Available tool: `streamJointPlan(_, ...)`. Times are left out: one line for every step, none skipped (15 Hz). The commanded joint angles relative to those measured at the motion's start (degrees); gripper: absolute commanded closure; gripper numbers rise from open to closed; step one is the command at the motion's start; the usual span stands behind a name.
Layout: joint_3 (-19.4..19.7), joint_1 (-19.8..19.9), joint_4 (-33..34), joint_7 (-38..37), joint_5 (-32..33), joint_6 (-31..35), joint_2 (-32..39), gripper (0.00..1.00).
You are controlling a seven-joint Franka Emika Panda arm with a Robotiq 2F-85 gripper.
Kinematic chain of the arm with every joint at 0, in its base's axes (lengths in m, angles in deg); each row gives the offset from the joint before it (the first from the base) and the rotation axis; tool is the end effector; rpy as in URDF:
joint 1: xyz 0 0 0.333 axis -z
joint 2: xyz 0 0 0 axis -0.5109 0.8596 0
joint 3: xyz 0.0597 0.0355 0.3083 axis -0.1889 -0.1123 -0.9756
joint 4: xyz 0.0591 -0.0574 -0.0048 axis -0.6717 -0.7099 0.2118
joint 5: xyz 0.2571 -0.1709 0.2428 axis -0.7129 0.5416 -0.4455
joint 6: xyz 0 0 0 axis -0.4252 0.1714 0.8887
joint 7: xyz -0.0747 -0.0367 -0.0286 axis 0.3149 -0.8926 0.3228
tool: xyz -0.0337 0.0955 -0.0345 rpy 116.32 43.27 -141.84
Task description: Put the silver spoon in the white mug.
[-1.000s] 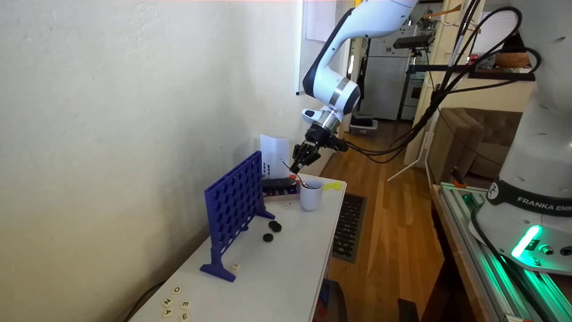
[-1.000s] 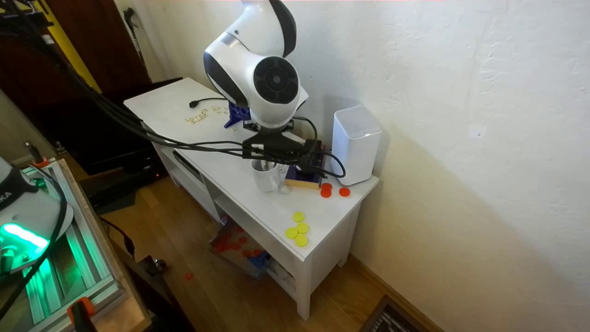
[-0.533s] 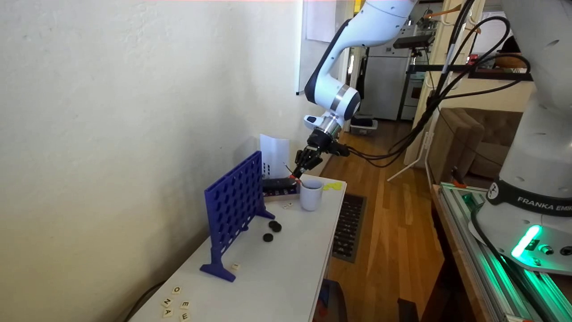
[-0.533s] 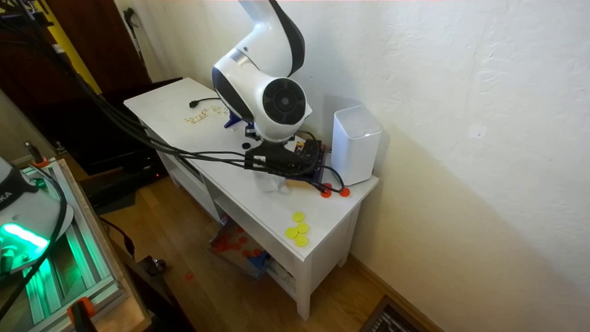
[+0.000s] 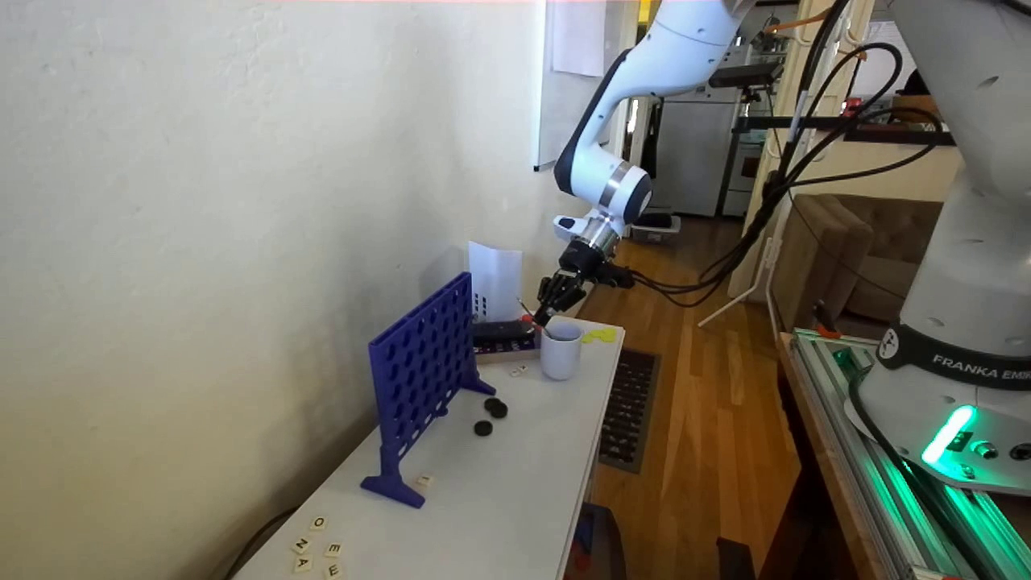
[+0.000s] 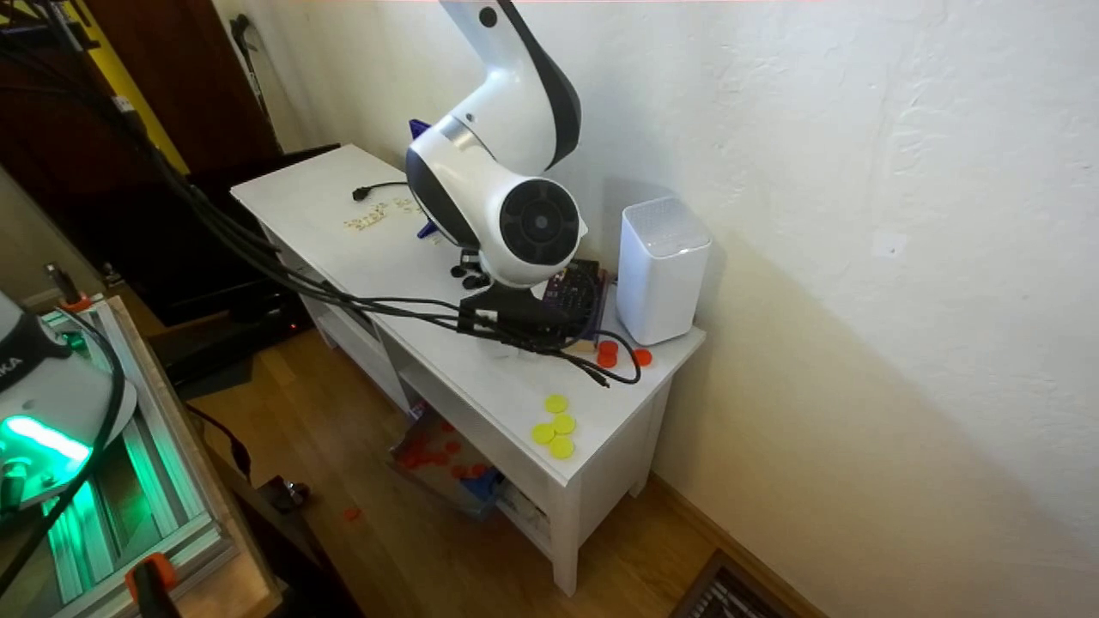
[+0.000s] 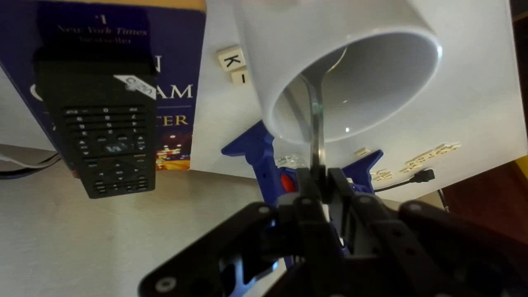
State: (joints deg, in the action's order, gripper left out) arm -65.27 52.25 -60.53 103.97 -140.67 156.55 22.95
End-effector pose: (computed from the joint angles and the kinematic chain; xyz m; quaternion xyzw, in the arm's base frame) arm 0.4703 -0.2458 0.1005 -0.8612 -0.3292 -0.2968 0.2487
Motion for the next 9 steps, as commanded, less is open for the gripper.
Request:
streamJointPlan(0.3, 0.6, 2.5, 0.7, -1.1, -2.6, 3.0, 0.97)
streamJointPlan(0.3, 0.6, 2.9, 0.6, -1.1, -2.7, 3.5, 0.97)
streamJointPlan(0.3, 0.6, 3.2, 0.6, -1.1, -3.1, 3.9, 0.97)
streamJointPlan(0.3, 0.6, 3.5, 0.6, -1.1, -3.5, 4.1, 0.97)
streamJointPlan(0.3, 0.6, 3.8, 0.5, -1.1, -3.6, 4.3, 0.97)
streamJointPlan(0.4, 0.4, 3.8, 0.4, -1.0, -3.6, 4.3, 0.97)
streamJointPlan(0.5, 0.3, 3.9, 0.3, -1.0, -3.4, 4.2, 0.97)
streamJointPlan(0.5, 0.1, 3.7, 0.3, -0.9, -3.2, 4.0, 0.61)
streamJointPlan(0.5, 0.1, 3.5, 0.5, -0.9, -3.0, 3.8, 0.60)
